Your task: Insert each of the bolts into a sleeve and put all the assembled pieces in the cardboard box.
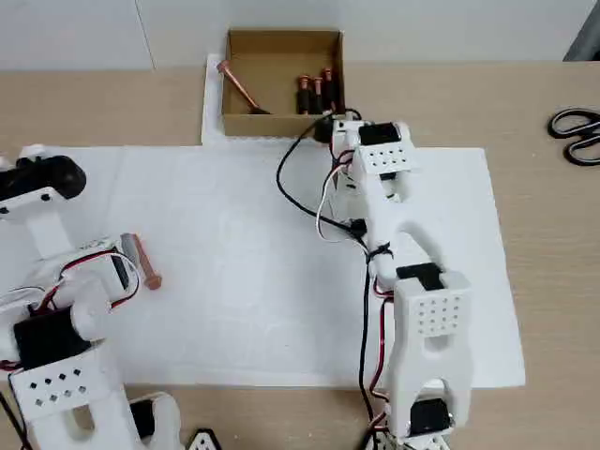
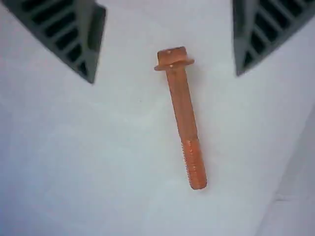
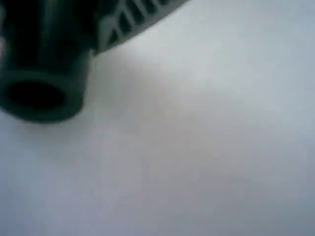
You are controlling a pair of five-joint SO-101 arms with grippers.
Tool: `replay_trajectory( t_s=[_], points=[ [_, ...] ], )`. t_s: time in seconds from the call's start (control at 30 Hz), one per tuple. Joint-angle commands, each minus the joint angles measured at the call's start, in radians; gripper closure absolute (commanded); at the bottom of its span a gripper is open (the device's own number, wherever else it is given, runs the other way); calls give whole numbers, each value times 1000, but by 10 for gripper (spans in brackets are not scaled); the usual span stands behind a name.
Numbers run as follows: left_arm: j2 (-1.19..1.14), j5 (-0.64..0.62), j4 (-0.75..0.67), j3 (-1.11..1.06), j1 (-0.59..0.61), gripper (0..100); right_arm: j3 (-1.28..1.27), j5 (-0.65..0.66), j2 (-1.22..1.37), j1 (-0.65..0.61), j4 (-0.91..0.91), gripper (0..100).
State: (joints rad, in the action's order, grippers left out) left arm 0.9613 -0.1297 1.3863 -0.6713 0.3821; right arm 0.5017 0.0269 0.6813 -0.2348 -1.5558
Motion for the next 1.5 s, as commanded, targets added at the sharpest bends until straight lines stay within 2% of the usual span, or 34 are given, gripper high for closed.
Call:
replay_trajectory(
  t_s=[0.0,0.33,0.63,0.87,1.0,1.1,1.3,1.47],
  points=[
    [15,-3,5,2,0,826,8,8,15,-7,19,871],
    [15,-3,14,4,0,826,8,34,22,-8,19,812],
    [15,-3,18,4,0,826,6,44,22,-5,50,813],
    [15,-3,18,4,0,826,6,75,77,16,102,987],
    [15,-3,18,4,2,826,8,94,77,38,79,995],
    [14,-3,18,5,2,826,9,98,31,56,50,995],
    [-3,3,49,12,0,826,9,196,-180,82,-59,995],
    [-181,52,68,54,5,827,3,224,-325,85,-107,995]
  ],
)
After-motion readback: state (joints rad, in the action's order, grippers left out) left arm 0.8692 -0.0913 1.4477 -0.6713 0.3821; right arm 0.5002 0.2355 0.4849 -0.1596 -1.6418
